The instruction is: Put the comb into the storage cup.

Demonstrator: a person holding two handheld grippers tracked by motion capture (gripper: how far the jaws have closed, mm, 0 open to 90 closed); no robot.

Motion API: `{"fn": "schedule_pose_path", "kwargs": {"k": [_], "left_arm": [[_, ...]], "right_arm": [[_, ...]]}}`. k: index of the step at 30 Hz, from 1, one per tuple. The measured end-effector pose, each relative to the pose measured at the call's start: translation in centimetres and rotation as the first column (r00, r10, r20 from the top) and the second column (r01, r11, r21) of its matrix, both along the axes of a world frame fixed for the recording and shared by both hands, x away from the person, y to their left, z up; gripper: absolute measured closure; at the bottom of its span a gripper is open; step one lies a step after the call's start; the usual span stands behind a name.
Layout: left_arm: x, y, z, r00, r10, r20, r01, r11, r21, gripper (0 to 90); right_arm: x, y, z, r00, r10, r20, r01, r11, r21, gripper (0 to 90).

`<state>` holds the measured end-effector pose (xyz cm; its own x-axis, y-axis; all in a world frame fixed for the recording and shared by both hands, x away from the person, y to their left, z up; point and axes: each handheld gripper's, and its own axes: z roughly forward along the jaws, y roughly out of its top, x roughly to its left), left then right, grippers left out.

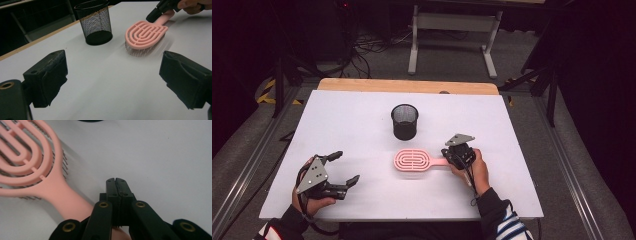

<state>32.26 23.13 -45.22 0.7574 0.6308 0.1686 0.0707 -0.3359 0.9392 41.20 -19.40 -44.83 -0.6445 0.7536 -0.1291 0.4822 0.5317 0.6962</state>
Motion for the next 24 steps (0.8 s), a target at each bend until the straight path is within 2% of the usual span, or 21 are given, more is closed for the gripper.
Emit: {"fn": "schedule_pose_path", "kwargs": {"k": [3, 8, 24], "left_arm": [[0.0, 0.0, 0.0, 1.0000, -0.002, -0.002, 0.002, 1.0000, -0.003, 8.9], [0.0, 0.1, 0.0, 1.0000, 0.003, -0.001, -0.003, 1.0000, -0.003, 8.9], [0.0, 0.3, 0.0, 1.0000, -0.003, -0.002, 0.003, 1.0000, -0.006, 8.9]], "right_arm": [[-0.4, -0.5, 0.3, 0.9997, -0.003, -0.024, 0.004, 1.000, 0.027, 90.0], [-1.0, -1.1, 0.5, 0.9981, 0.003, -0.061, 0.000, 0.999, 0.039, 89.9], [-2.3, -1.0, 0.8, 0.9964, 0.051, -0.068, -0.050, 0.999, 0.018, 89.1]]}}
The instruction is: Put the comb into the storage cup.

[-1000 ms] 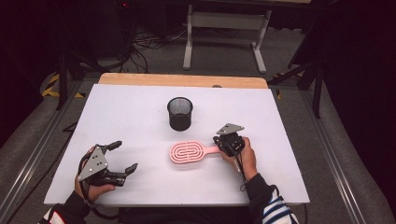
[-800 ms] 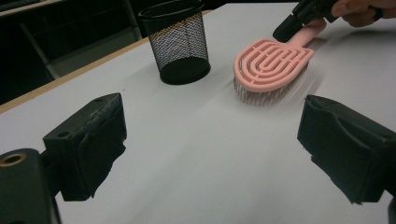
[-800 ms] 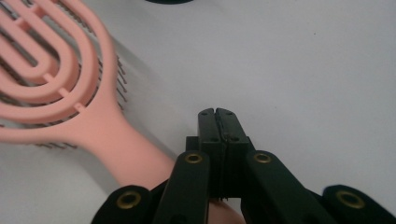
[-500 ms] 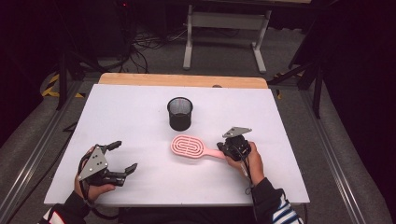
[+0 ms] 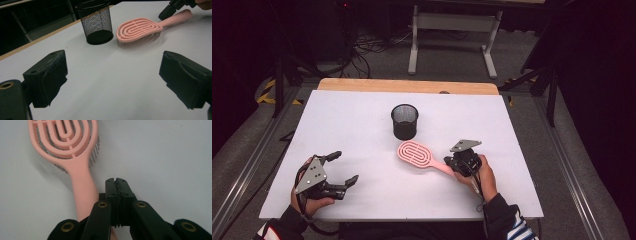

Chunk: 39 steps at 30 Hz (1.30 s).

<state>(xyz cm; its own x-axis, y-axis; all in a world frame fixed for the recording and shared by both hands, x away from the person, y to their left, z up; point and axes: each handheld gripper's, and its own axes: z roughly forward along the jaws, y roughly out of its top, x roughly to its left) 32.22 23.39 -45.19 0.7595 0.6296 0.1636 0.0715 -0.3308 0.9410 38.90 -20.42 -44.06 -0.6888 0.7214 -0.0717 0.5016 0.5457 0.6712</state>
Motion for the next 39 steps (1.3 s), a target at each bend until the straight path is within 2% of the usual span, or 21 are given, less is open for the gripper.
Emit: {"fn": "schedule_pose_path", "kwargs": {"k": [10, 15, 39], "left_arm": [[0.0, -0.1, -0.1, 1.0000, -0.003, -0.006, 0.003, 1.0000, 0.003, 9.2], [0.0, -0.1, -0.1, 1.0000, -0.003, -0.007, 0.003, 1.0000, 0.004, 9.2], [0.1, -0.3, -0.1, 0.9999, -0.004, -0.010, 0.004, 0.9999, 0.010, 9.4]], "right_arm": [[-0.8, -0.1, 0.0, 0.9998, 0.019, -0.003, -0.019, 1.000, -0.009, 89.0], [-1.6, -0.3, -0.3, 0.9993, 0.031, -0.020, -0.031, 0.999, -0.017, 88.6], [-3.0, -0.8, -0.7, 0.9976, 0.057, -0.039, -0.059, 0.998, -0.038, 88.2]]}}
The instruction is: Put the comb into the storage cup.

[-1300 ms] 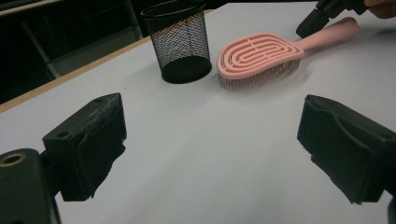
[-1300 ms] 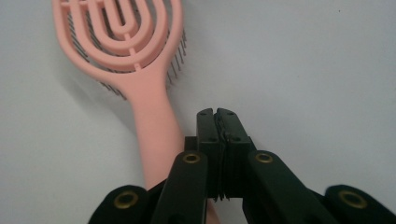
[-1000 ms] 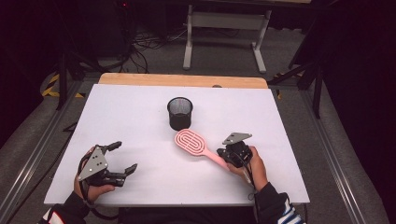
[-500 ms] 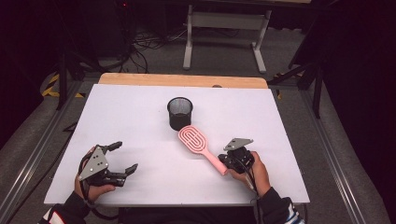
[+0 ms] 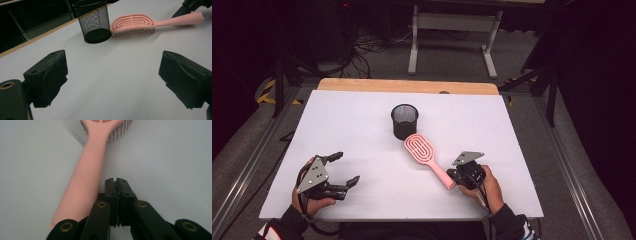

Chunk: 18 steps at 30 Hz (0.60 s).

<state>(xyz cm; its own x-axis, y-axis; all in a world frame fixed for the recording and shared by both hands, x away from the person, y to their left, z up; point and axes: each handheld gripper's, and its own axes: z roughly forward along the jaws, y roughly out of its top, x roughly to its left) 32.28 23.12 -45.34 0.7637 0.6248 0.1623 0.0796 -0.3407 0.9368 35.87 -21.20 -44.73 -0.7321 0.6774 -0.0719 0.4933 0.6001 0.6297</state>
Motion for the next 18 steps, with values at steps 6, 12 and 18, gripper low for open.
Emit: {"fn": "schedule_pose_path", "kwargs": {"k": [6, 12, 18], "left_arm": [[-0.02, -0.02, 0.00, 1.0000, 0.000, 0.001, 0.000, 1.0000, 0.002, 9.4], [-0.03, -0.04, 0.01, 1.0000, -0.001, 0.000, 0.001, 1.0000, 0.005, 9.4], [-0.04, -0.06, -0.02, 1.0000, -0.003, -0.006, 0.003, 1.0000, 0.006, 9.4]], "right_arm": [[-0.35, -0.05, 0.01, 1.0000, 0.009, -0.002, -0.009, 1.000, -0.001, 88.0], [-0.62, -0.06, 0.01, 0.9999, 0.016, -0.002, -0.016, 1.000, -0.005, 88.0], [-0.97, -0.07, 0.02, 0.9996, 0.026, -0.003, -0.026, 1.000, -0.006, 87.9]]}}
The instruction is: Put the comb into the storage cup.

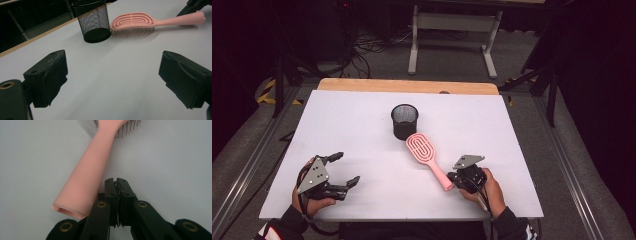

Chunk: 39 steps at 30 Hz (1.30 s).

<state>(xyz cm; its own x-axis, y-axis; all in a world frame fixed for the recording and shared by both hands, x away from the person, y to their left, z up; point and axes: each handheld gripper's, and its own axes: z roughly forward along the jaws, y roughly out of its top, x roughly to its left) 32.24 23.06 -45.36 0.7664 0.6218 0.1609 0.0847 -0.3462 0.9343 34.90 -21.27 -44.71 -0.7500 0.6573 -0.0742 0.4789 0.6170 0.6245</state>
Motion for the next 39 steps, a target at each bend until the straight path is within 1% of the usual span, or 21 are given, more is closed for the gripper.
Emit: {"fn": "schedule_pose_path", "kwargs": {"k": [1, 3, 9, 17, 25, 33, 34, 35, 37, 39], "left_arm": [[0.0, 0.0, 0.0, 1.0000, 0.000, 0.005, 0.000, 1.0000, 0.006, 9.4], [0.0, 0.0, 0.0, 1.0000, 0.001, 0.003, -0.001, 1.0000, 0.000, 9.4], [0.0, 0.0, 0.0, 1.0000, -0.001, 0.005, 0.001, 1.0000, 0.007, 9.4], [-0.1, 0.0, 0.1, 1.0000, -0.003, 0.006, 0.003, 1.0000, 0.001, 9.5], [0.0, 0.0, 0.1, 1.0000, -0.003, 0.005, 0.003, 1.0000, 0.006, 9.5], [0.0, 0.0, 0.0, 1.0000, -0.005, 0.006, 0.005, 1.0000, 0.008, 9.5], [0.0, -0.1, 0.0, 1.0000, -0.005, 0.005, 0.005, 1.0000, 0.008, 9.5], [0.0, -0.1, 0.0, 1.0000, -0.005, 0.005, 0.005, 1.0000, 0.008, 9.6], [0.0, -0.1, 0.0, 1.0000, -0.006, 0.005, 0.006, 0.9999, 0.010, 9.6], [0.0, -0.1, 0.0, 1.0000, -0.004, 0.007, 0.004, 0.9999, 0.011, 9.6]], "right_arm": [[0.0, 0.0, 0.0, 1.0000, 0.001, 0.001, -0.001, 1.000, -0.001, 87.9], [-0.1, 0.0, 0.0, 1.0000, 0.003, 0.001, -0.003, 1.000, -0.001, 87.9], [-0.3, 0.0, 0.0, 0.9999, 0.010, 0.001, -0.010, 1.000, -0.003, 87.4], [-0.3, 0.1, 0.0, 1.0000, 0.009, 0.001, -0.009, 1.000, -0.004, 86.8], [-0.2, 0.0, 0.1, 1.0000, 0.005, 0.005, -0.005, 1.000, -0.002, 85.0], [0.0, -0.4, 0.6, 0.9994, -0.022, 0.027, 0.022, 1.000, 0.011, 79.0], [0.1, -0.5, 0.7, 0.9989, -0.033, 0.033, 0.032, 0.999, 0.018, 76.1], [0.1, -0.5, 0.7, 0.9989, -0.033, 0.033, 0.032, 0.999, 0.018, 76.1], [0.2, -0.7, 1.0, 0.9976, -0.052, 0.046, 0.051, 0.998, 0.029, 73.5], [0.3, -0.8, 1.2, 0.9965, -0.064, 0.053, 0.062, 0.997, 0.038, 69.3]]}}
